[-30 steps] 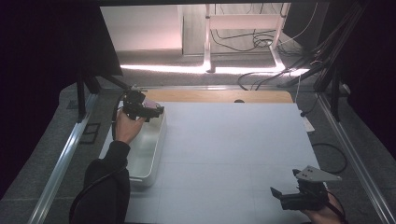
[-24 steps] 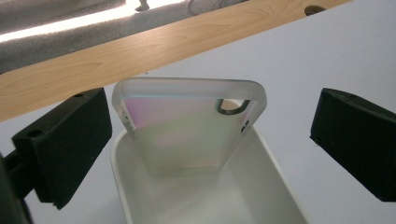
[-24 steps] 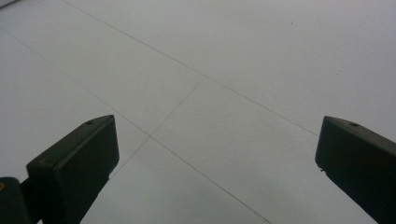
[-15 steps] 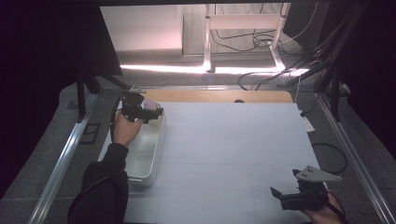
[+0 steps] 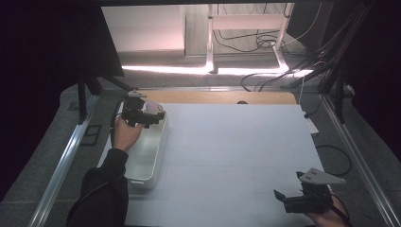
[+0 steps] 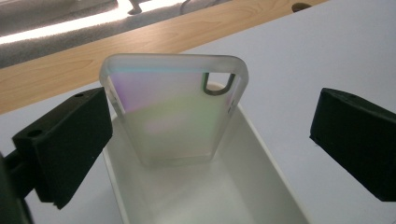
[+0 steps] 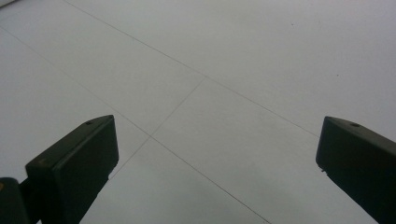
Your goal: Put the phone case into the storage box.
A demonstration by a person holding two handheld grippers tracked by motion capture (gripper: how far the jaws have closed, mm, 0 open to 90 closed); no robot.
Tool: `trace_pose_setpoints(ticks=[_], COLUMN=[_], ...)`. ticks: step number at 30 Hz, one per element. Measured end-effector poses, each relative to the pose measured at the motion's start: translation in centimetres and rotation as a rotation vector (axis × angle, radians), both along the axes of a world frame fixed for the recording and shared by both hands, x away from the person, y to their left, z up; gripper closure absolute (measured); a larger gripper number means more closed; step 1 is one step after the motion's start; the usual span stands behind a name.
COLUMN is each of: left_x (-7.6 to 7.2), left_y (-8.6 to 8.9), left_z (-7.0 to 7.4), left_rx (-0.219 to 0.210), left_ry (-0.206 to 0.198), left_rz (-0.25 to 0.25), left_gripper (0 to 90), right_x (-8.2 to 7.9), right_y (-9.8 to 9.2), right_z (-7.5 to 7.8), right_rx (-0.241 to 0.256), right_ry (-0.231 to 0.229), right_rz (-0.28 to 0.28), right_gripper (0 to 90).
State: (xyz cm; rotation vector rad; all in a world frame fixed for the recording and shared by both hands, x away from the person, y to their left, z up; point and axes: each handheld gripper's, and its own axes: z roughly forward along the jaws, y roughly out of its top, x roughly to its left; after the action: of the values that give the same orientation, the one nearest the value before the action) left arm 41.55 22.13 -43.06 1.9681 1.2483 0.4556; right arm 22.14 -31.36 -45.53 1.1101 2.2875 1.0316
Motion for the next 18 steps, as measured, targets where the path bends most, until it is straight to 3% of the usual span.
trace_pose_setpoints(ticks=[10, 18], left_x=[-0.6, -1.1], left_y=[-0.1, 0.2], left_z=[0.0, 0.1], left_rx=[0.019, 0.004], left_ry=[-0.003, -0.02], left_rz=[-0.02, -0.037], left_gripper=[0.0, 0.6], right_x=[0.0, 0.0], right_y=[0.0, 0.0], right_z=[0.0, 0.0], right_rx=[0.001, 0.0], right_ry=[-0.001, -0.001], right_rz=[-0.006, -0.008], right_gripper=[0.0, 0.0])
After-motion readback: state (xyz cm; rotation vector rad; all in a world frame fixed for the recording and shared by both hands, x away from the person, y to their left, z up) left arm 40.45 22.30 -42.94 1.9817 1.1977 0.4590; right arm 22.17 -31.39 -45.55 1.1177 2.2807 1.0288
